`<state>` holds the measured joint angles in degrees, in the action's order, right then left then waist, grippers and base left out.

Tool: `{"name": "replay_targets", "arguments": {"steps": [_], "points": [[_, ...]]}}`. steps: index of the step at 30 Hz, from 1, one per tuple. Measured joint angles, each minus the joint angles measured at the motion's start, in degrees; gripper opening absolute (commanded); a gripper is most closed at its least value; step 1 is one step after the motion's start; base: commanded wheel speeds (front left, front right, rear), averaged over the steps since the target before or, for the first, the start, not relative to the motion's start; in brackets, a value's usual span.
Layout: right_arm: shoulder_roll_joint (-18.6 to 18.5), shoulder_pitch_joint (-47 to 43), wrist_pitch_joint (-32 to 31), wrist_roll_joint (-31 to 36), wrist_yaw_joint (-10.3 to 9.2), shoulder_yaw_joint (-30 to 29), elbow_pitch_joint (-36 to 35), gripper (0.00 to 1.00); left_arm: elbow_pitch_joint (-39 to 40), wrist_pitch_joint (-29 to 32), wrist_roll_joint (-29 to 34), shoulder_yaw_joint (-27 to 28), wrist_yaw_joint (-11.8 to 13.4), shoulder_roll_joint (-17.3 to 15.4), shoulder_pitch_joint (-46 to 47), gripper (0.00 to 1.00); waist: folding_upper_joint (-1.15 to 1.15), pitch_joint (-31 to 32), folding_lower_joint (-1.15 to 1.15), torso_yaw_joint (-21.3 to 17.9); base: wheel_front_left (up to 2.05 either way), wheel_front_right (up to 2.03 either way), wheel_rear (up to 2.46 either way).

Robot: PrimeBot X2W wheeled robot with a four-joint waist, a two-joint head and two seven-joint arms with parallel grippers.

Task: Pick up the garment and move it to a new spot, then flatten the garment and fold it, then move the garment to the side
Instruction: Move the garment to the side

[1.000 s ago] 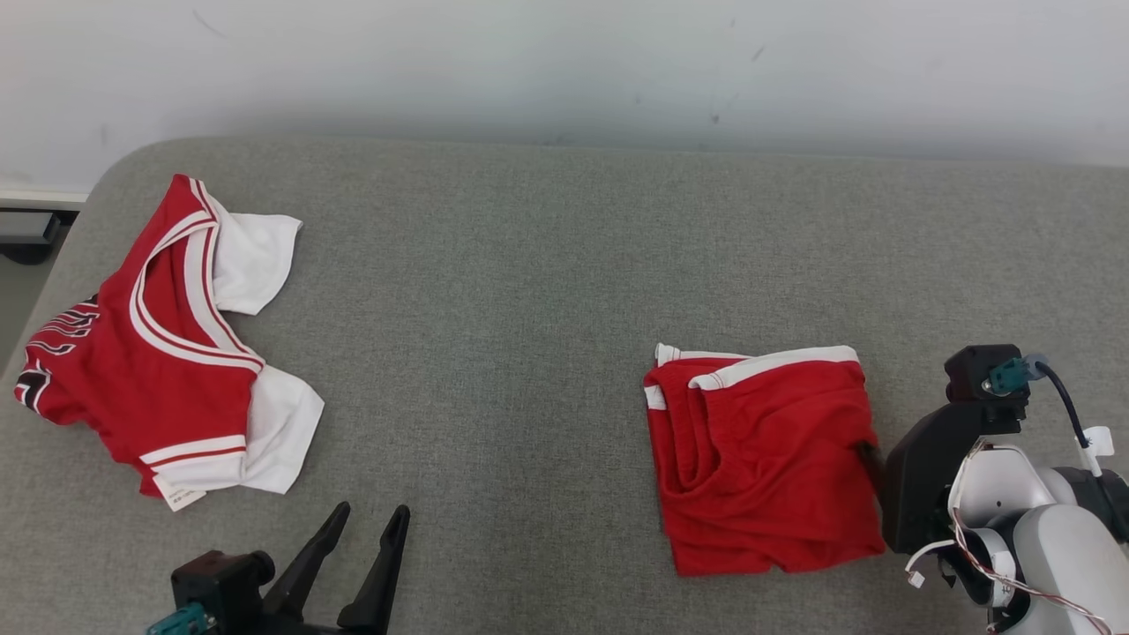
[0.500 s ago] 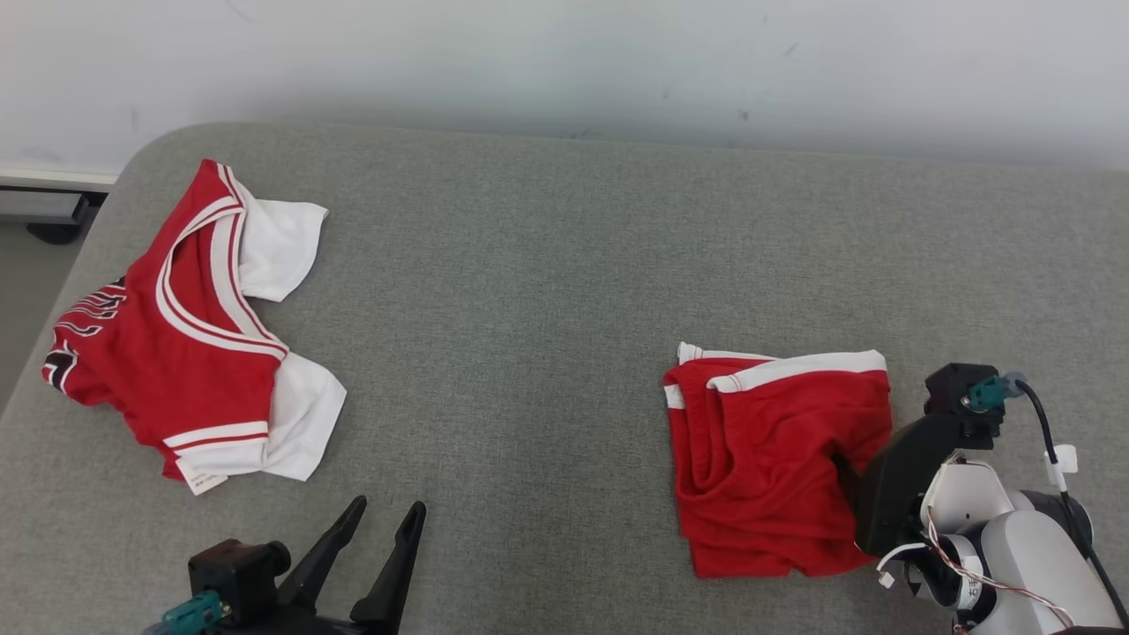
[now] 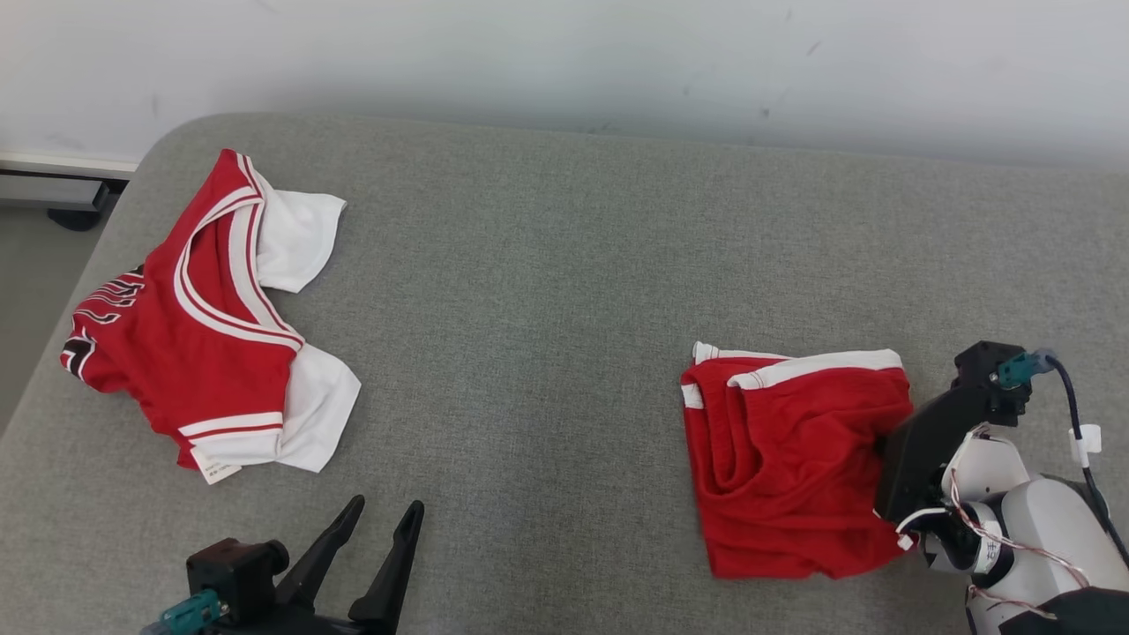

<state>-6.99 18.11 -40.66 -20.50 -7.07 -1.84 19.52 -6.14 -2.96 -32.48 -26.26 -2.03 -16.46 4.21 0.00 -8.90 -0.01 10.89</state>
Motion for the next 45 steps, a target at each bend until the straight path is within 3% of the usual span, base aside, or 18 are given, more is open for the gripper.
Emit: {"name": "replay_targets", "arguments": {"steps": [5,11,20,45], "points": [[-1.59,1.68,0.03,-0.07,0.01,-0.08,1.14,0.00,0.03,-0.01,0.00,0.12,0.01,0.01,0.00,1.00,0.00,-0.20,0.00,0.06,0.00,0.00,0.00],[-7.32,3.59,0.87,1.41,0.64,-1.18,1.68,0.00,0.15,-0.16,-0.09,0.81,0.49,-0.13,-0.18,1.00,0.00,-0.55,0.00,-0.62,0.00,0.00,0.00],[-12.76,6.62,1.92,1.98,2.88,-2.70,2.55,0.00,1.30,-0.60,-0.25,1.89,0.58,-1.78,-0.43,1.00,0.00,-1.25,0.01,-3.65,0.00,0.00,0.00],[-18.93,11.71,7.97,5.56,6.69,-1.62,3.99,0.00,2.46,0.43,-0.23,1.34,0.85,-2.14,0.08,1.00,0.00,-3.72,0.01,-15.98,0.00,0.00,0.00]]}}
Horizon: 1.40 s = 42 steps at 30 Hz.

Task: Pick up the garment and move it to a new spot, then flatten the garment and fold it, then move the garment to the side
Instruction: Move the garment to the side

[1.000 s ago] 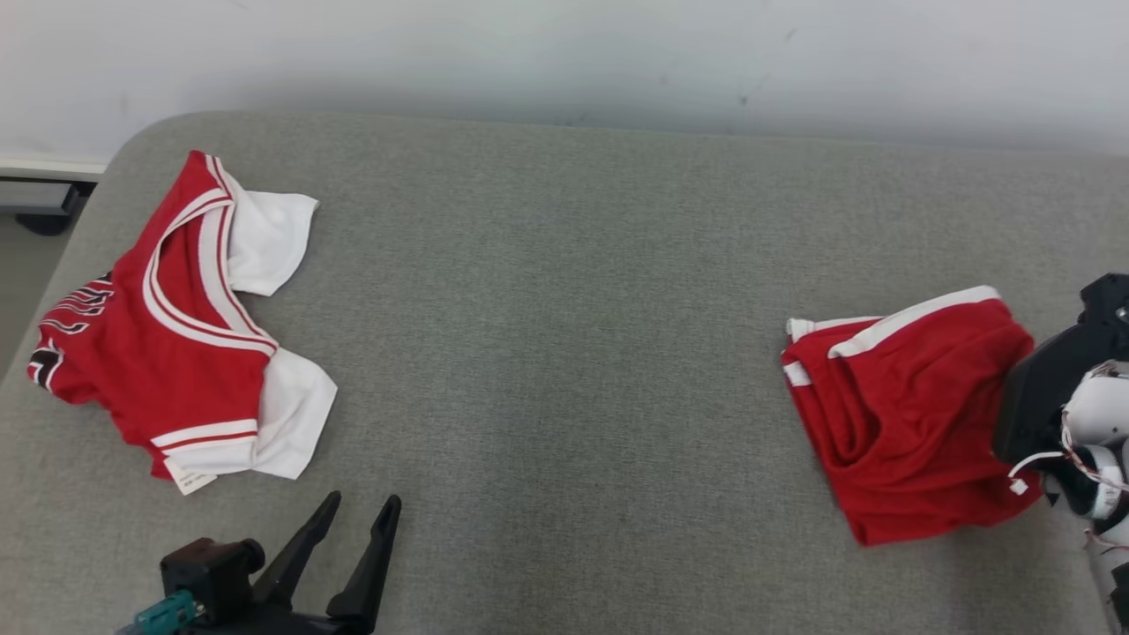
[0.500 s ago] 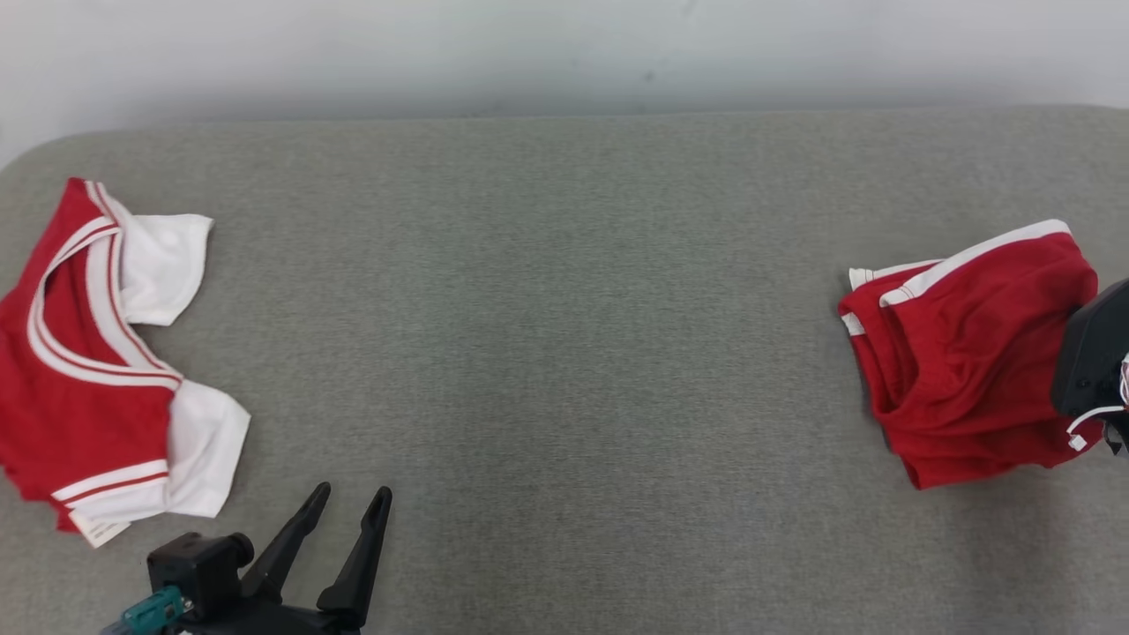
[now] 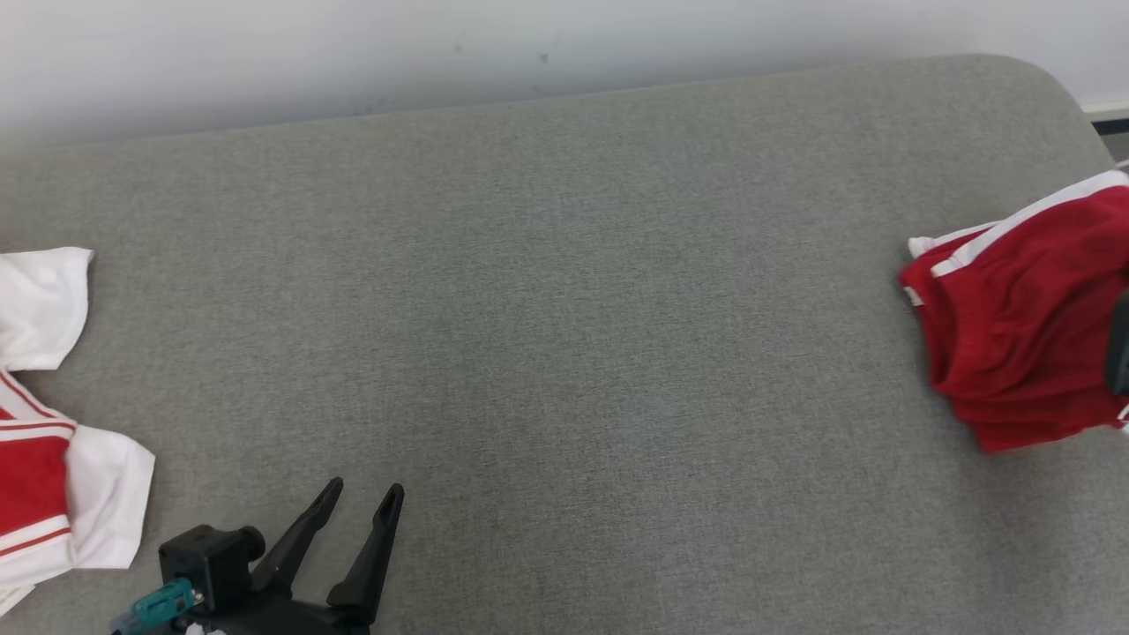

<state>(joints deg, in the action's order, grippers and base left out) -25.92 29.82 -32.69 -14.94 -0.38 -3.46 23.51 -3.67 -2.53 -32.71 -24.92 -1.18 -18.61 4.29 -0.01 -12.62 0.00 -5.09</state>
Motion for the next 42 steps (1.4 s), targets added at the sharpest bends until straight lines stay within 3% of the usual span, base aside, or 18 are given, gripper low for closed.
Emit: {"name": "replay_targets", "arguments": {"steps": [7,20,21,32,42], "points": [[-2.52,0.02,2.85,1.42,0.91,-0.42,-0.10,0.00,-0.38,0.56,0.00,-0.70,-0.57,0.15,0.97,1.00,0.00,-0.28,0.00,-1.45,0.00,0.00,0.00],[-2.02,-2.41,5.50,1.46,0.29,-0.98,0.91,0.00,-1.10,1.00,0.16,-1.18,-0.86,-0.18,1.54,1.00,0.00,0.80,0.00,-0.21,0.00,0.00,0.00],[-1.94,-2.49,5.54,1.57,-0.16,-0.97,0.91,1.00,-1.10,1.00,0.16,-1.18,-0.86,-0.22,1.53,1.00,0.00,0.80,0.00,-0.19,0.00,0.00,0.00],[-1.86,-3.50,7.03,5.01,-3.45,-0.64,-1.09,1.00,-0.37,1.27,0.18,-1.19,-0.82,-0.52,1.02,1.00,0.01,0.38,0.00,-0.58,0.00,0.00,0.00],[-0.51,-3.55,11.89,4.05,-3.65,-1.40,-4.14,1.00,-0.51,1.74,0.41,-1.76,-0.78,0.16,1.86,1.00,0.01,0.75,0.00,-0.64,0.00,0.00,0.00]]}}
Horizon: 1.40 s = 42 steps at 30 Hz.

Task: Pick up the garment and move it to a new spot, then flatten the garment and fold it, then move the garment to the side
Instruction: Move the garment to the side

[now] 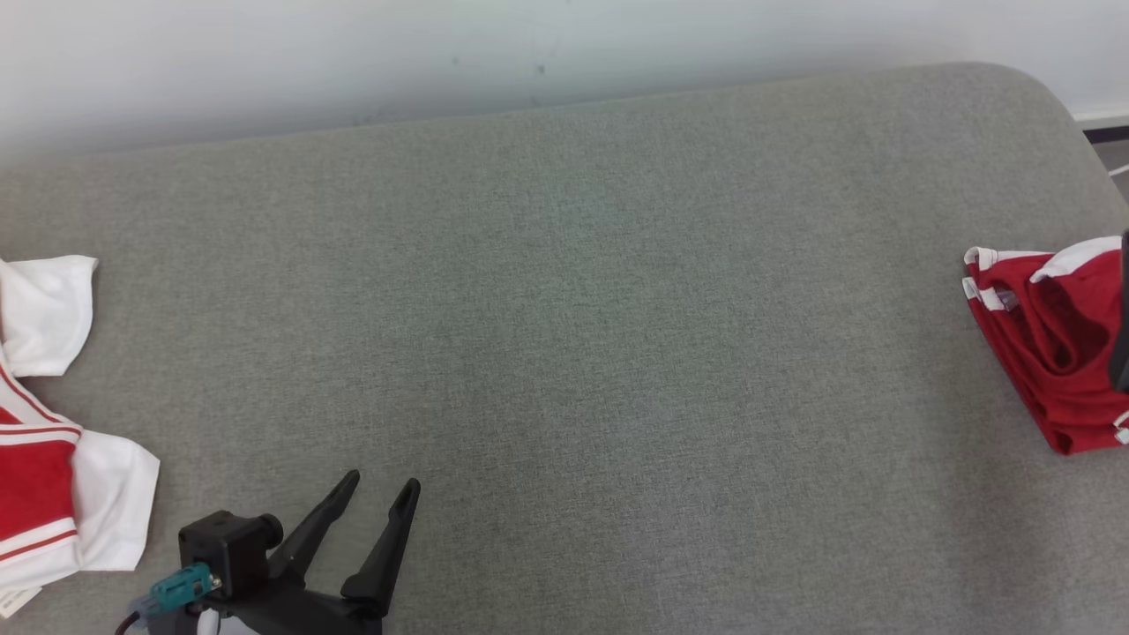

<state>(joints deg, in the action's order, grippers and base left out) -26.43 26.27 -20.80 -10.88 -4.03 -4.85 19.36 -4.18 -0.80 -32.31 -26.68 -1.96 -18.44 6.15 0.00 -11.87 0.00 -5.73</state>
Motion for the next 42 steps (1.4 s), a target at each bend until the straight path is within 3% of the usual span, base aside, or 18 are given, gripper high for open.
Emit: {"name": "replay_targets", "arguments": {"steps": [10,23,27,32,42], "points": [[9.05,-4.89,11.17,-9.36,4.14,-1.54,-4.99,1.00,-0.68,-3.77,1.68,1.93,1.40,0.40,0.50,1.00,0.01,2.84,0.00,1.92,0.00,0.00,0.00],[18.31,-17.19,23.91,-13.11,4.53,-3.49,-10.67,1.00,-2.61,-9.09,3.12,3.64,4.72,2.09,1.05,1.00,0.01,7.58,-0.01,5.96,0.00,0.00,0.00],[20.05,-19.62,25.94,-13.68,4.90,-2.59,-10.88,1.00,-3.27,-9.57,3.14,3.79,4.98,2.09,0.75,1.00,0.00,8.85,-0.01,7.42,0.00,0.00,0.00],[20.94,-21.40,26.72,-13.30,7.22,1.40,-11.06,1.00,-3.52,-10.34,3.14,4.30,5.45,1.98,-0.59,1.00,0.00,9.94,-0.01,9.29,0.00,0.00,0.00],[20.86,-22.36,27.95,-11.72,7.89,4.17,-11.56,1.00,-3.64,-10.98,3.13,5.82,5.70,1.64,-1.24,1.00,0.00,9.97,0.00,12.52,0.00,0.00,0.00]]}}
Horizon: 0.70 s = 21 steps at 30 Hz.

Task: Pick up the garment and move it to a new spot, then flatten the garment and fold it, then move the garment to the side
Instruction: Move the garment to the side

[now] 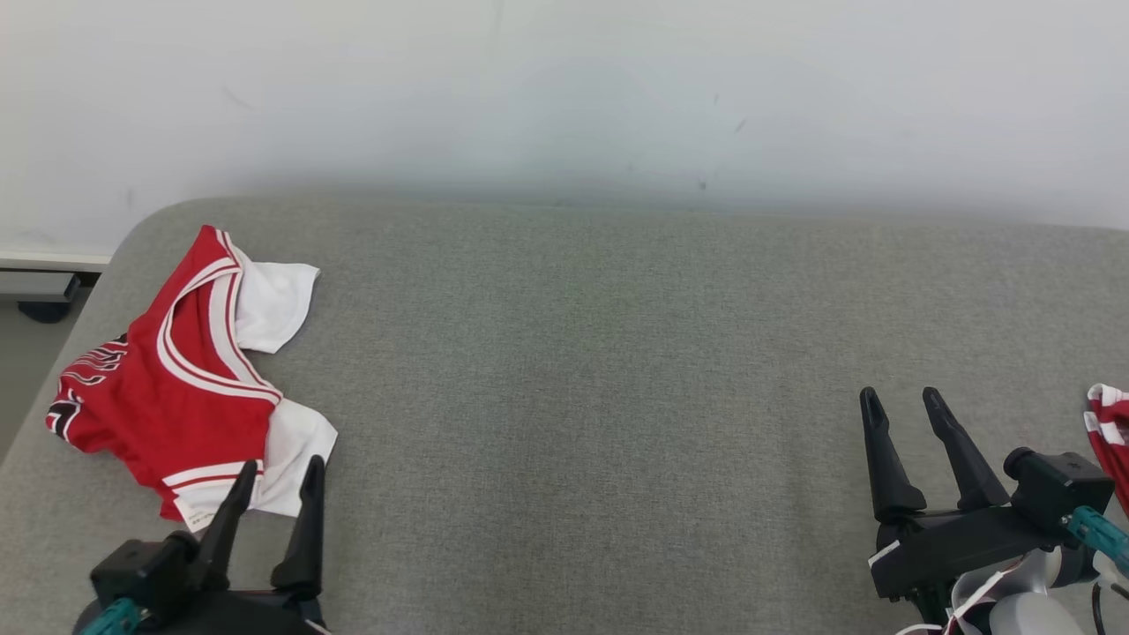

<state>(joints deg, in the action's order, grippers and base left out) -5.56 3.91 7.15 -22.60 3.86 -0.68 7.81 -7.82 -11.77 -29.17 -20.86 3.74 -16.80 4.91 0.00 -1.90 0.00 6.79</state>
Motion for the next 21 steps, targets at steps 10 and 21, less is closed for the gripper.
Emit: {"name": "replay_targets", "arguments": {"steps": [10,21], "points": [[0.83,-3.02,2.31,0.10,-1.44,-0.73,0.52,1.00,-0.15,-0.79,-0.09,1.20,0.78,-0.65,-2.68,1.00,0.00,1.65,0.00,0.51,0.00,0.00,0.00],[1.43,-4.82,3.55,0.10,-2.93,-1.36,-0.88,1.00,1.31,-0.89,-0.09,0.41,0.20,-0.88,-3.65,1.00,0.00,2.45,0.00,-1.99,0.00,0.00,0.00]]}}
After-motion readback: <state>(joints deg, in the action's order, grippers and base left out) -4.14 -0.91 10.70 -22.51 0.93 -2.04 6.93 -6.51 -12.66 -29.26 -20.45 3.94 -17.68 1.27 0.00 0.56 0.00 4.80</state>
